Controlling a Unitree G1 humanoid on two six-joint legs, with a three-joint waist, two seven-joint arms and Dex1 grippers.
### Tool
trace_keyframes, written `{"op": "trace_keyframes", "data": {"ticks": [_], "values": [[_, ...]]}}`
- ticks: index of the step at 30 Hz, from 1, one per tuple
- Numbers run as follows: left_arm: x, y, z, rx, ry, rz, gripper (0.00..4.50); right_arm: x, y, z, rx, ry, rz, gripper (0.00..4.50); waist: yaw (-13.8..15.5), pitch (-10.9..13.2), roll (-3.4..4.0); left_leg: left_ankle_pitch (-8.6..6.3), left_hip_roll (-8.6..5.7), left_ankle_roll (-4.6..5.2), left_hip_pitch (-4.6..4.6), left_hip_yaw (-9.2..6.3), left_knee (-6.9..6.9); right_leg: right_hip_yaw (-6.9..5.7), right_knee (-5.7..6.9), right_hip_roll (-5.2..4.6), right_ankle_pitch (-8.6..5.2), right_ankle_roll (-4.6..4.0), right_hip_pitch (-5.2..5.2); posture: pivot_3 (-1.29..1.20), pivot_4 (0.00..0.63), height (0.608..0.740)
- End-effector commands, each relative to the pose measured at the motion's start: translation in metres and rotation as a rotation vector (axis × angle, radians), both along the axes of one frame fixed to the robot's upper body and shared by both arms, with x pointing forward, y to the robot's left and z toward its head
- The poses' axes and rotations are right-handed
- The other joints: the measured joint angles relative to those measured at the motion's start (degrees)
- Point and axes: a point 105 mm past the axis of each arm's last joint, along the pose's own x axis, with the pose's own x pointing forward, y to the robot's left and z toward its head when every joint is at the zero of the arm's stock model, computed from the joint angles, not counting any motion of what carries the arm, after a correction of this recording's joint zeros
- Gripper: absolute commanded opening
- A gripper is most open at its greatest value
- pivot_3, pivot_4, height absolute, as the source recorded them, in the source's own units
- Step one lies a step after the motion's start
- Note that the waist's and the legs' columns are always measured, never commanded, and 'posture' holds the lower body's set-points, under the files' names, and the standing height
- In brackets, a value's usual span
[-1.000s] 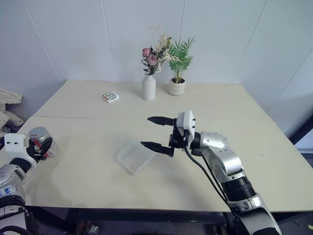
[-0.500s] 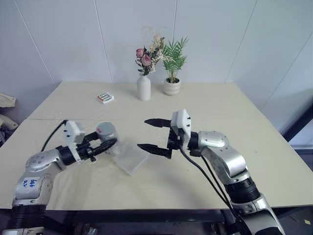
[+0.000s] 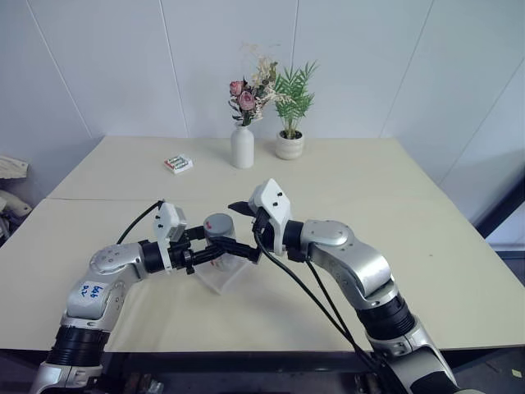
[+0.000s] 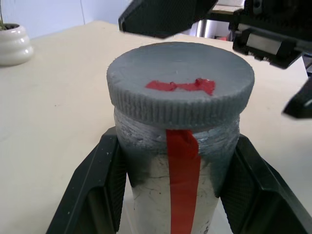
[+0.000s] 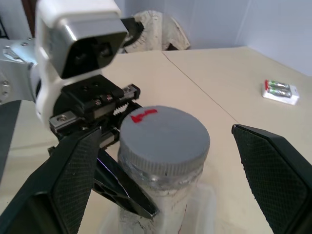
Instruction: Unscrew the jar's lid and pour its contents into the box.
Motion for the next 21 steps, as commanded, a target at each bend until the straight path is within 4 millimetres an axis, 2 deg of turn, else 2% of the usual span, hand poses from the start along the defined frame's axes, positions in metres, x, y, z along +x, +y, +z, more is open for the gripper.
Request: {"op": "trace_keyframes", "data": {"ticks": [1, 13, 16, 20, 21], "values": [[-0.0016, -0.0059, 0.0084, 0.001, -0.044, -0.026, 2.2, -0.0005, 0.0009, 0.0098, 0.029, -0.025, -0.017, 4.5, 0.0, 0.0, 0.0, 0.0, 0.0, 0.0, 0.0, 0.0, 0.0, 0.0, 0.0, 0.0, 0.0, 0.0, 0.0, 0.0, 0.15, 0.74], [-0.002, -0.0111, 0.0067, -0.004, -0.049, -0.038, 2.2, 0.001, 0.0014, 0.0042, 0.056, 0.056, -0.021, 4.5, 0.0, 0.0, 0.0, 0.0, 0.0, 0.0, -0.01, 0.0, -0.01, 0.0, -0.02, 0.0, 0.0, 0.0, 0.0, 0.0, 0.15, 0.74], [-0.0022, -0.012, 0.0065, -0.003, -0.051, -0.041, 2.2, 0.001, 0.001, 0.0036, 0.063, 0.069, -0.019, 3.87, 0.0, 0.0, 0.0, 0.0, 0.0, 0.0, -0.01, 0.0, -0.01, 0.0, -0.02, 0.0, 0.0, 0.0, 0.0, 0.0, 0.15, 0.74], [-0.0021, -0.0124, 0.006, -0.005, -0.052, -0.042, 2.2, 0.0006, 0.0013, 0.0033, 0.078, 0.093, -0.011, 2.58, 0.0, 0.0, 0.0, 0.0, 0.0, 0.0, -0.01, 0.0, -0.01, -0.01, -0.02, 0.0, 0.0, 0.0, 0.0, 0.0, 0.15, 0.74], [-0.0022, -0.0128, 0.006, -0.005, -0.052, -0.045, 2.2, 0.0004, 0.0014, 0.003, 0.079, 0.099, -0.009, 2.55, 0.0, 0.0, 0.0, 0.0, 0.0, 0.0, -0.01, 0.0, -0.01, 0.0, -0.02, 0.0, 0.0, 0.0, 0.0, 0.0, 0.15, 0.74]]}}
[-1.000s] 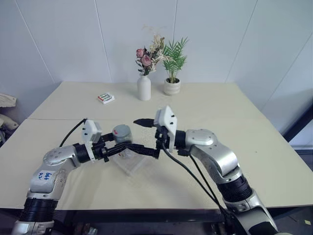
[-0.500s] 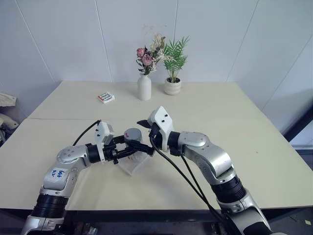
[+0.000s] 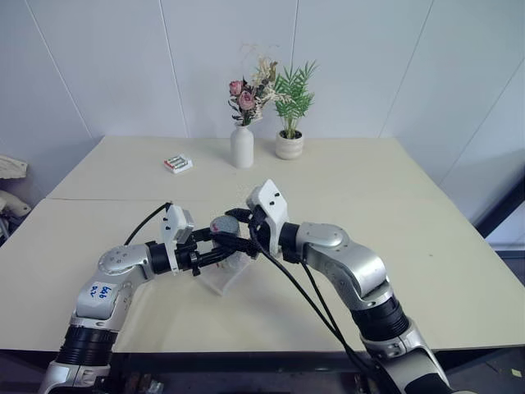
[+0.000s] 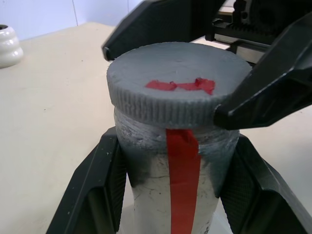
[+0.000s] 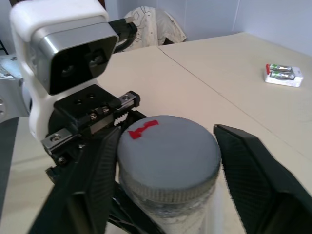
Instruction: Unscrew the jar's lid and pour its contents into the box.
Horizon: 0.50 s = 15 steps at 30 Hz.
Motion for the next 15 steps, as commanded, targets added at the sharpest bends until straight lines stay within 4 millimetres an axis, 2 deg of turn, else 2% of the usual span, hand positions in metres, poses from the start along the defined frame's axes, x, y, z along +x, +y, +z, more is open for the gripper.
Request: {"op": "trace_keyframes", "data": {"ticks": [1, 6, 15], "values": [[-0.003, -0.005, 0.012, -0.007, -0.057, -0.026, 2.2, -0.002, -0.002, 0.009, 0.047, 0.0, 0.002, 2.55, 0.0, 0.0, 0.0, 0.0, 0.0, 0.0, 0.0, 0.0, 0.0, 0.0, 0.0, 0.0, 0.0, 0.0, 0.0, 0.0, 0.15, 0.74], [-0.003, -0.005, 0.011, 0.001, -0.058, -0.037, 2.2, -0.003, -0.003, 0.013, 0.071, 0.01, 0.023, 2.55, 0.0, 0.0, 0.0, 0.0, 0.0, 0.0, 0.0, 0.0, -0.02, 0.0, -0.02, 0.0, 0.0, 0.0, 0.0, 0.0, 0.15, 0.74], [-0.012, -0.004, 0.019, 0.045, -0.059, -0.191, 2.2, -0.039, -0.017, 0.019, -0.042, -0.11, 0.45, 2.55, 0.0, 0.0, 0.0, -0.02, -0.01, 0.03, -0.04, 0.01, -0.04, -0.03, -0.23, 0.0, 0.02, 0.04, 0.04, 0.0, 0.15, 0.74]]}}
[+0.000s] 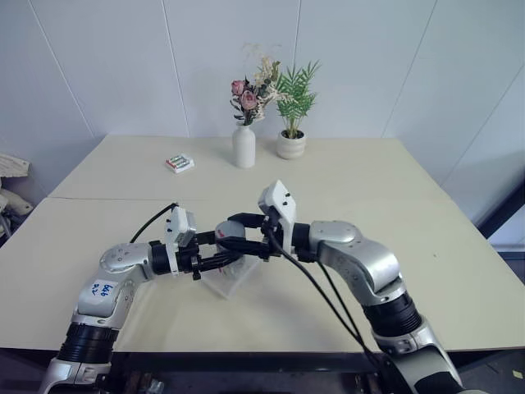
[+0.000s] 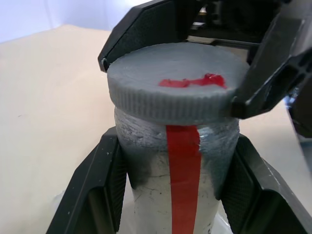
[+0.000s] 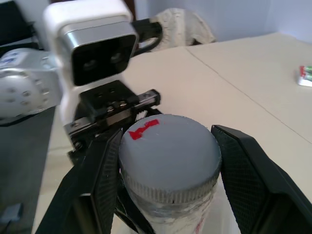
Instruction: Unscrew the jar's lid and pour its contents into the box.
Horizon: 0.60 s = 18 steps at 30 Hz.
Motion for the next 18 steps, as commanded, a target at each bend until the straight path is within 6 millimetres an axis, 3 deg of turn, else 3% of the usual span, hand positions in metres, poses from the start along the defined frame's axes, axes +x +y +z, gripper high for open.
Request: {"op": "trace_keyframes", "data": {"ticks": [1, 10, 18], "values": [[0.0, 0.006, 0.014, -0.007, -0.034, -0.034, 2.2, -0.028, 0.003, 0.018, 0.006, -0.093, 0.262, 2.55, -0.1, 0.0, 0.0, -0.01, 0.0, 0.01, 0.01, 0.01, 0.0, 0.0, -0.01, 0.0, 0.0, 0.01, 0.01, 0.0, 0.15, 0.74], [-0.011, -0.007, 0.016, 0.006, -0.013, -0.188, 2.2, -0.023, -0.003, 0.023, -0.07, -0.131, 0.467, 2.55, -0.2, 0.0, 0.03, -0.01, 0.04, 0.01, 0.01, 0.02, -0.02, 0.01, 0.01, 0.06, -0.01, 0.01, -0.01, 0.0, 0.15, 0.74], [-0.016, -0.007, 0.018, -0.02, -0.018, -0.186, 2.2, -0.022, -0.007, 0.021, -0.053, -0.131, 0.476, 2.55, -0.2, 0.0, 0.04, -0.03, 0.05, -0.02, 0.01, 0.01, -0.02, 0.01, 0.02, 0.06, -0.02, 0.03, -0.02, 0.0, 0.15, 0.74]]}}
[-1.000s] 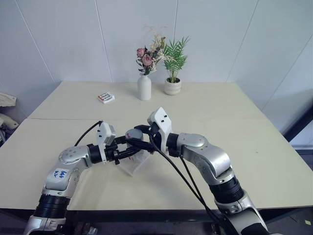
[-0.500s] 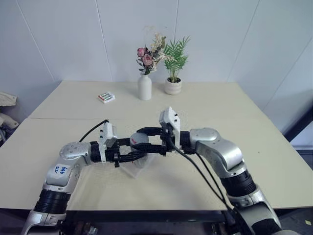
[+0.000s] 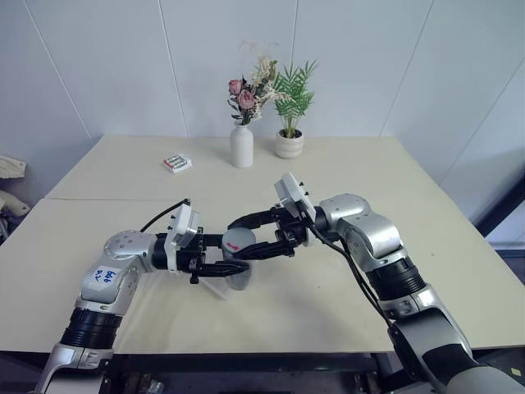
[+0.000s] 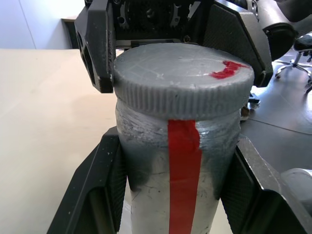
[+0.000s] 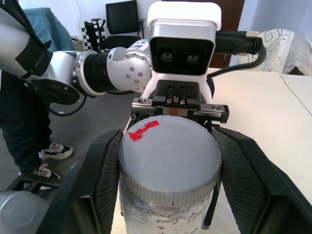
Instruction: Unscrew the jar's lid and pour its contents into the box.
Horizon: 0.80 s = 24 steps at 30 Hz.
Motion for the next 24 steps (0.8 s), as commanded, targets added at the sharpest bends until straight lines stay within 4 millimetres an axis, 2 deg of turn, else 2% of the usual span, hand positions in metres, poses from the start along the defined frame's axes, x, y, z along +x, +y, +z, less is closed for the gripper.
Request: {"op": "trace_keyframes", "data": {"ticks": [1, 4, 6, 7, 10, 24], "values": [[-0.002, 0.004, 0.009, -0.05, -0.016, 0.028, 2.2, -0.016, 0.004, 0.01, 0.031, -0.046, 0.092, 2.55, 0.0, 0.0, 0.0, 0.0, 0.0, 0.0, 0.0, 0.0, 0.0, 0.0, 0.01, 0.0, 0.0, 0.0, 0.0, 0.0, 0.15, 0.74], [-0.003, 0.005, 0.01, -0.057, -0.015, 0.032, 2.2, -0.013, 0.002, 0.01, 0.041, -0.029, 0.07, 2.55, 0.0, 0.0, 0.0, 0.0, 0.0, 0.0, 0.0, 0.0, 0.0, 0.01, 0.01, 0.0, 0.0, 0.0, 0.0, 0.0, 0.15, 0.74], [-0.003, 0.004, 0.01, -0.06, -0.015, 0.034, 2.2, -0.011, 0.002, 0.01, 0.045, -0.02, 0.058, 3.3, 0.1, 0.0, 0.0, 0.0, 0.0, 0.0, 0.0, 0.0, 0.01, 0.0, 0.02, 0.0, 0.0, 0.0, 0.0, 0.0, 0.15, 0.74], [-0.003, 0.004, 0.011, -0.062, -0.016, 0.033, 2.2, -0.01, 0.002, 0.01, 0.049, -0.011, 0.051, 3.51, 0.0, 0.0, 0.0, 0.0, 0.0, 0.0, 0.0, 0.0, 0.02, 0.01, 0.02, -0.01, 0.0, 0.0, 0.01, 0.0, 0.15, 0.74], [-0.003, 0.003, 0.012, -0.065, -0.017, 0.029, 2.2, -0.008, 0.002, 0.01, 0.064, -0.007, 0.037, 4.49, 0.0, 0.0, 0.0, 0.0, 0.0, 0.0, 0.01, -0.01, 0.02, 0.0, 0.02, 0.0, 0.0, 0.0, 0.0, 0.0, 0.15, 0.74], [-0.006, 0.001, 0.01, -0.061, -0.012, 0.015, 2.2, 0.0, 0.01, 0.02, 0.171, -0.027, -0.03, 4.49, 0.0, 0.0, 0.0, 0.0, 0.0, -0.01, 0.01, 0.0, 0.02, 0.0, 0.05, -0.01, 0.0, 0.0, 0.0, 0.0, 0.15, 0.74]]}}
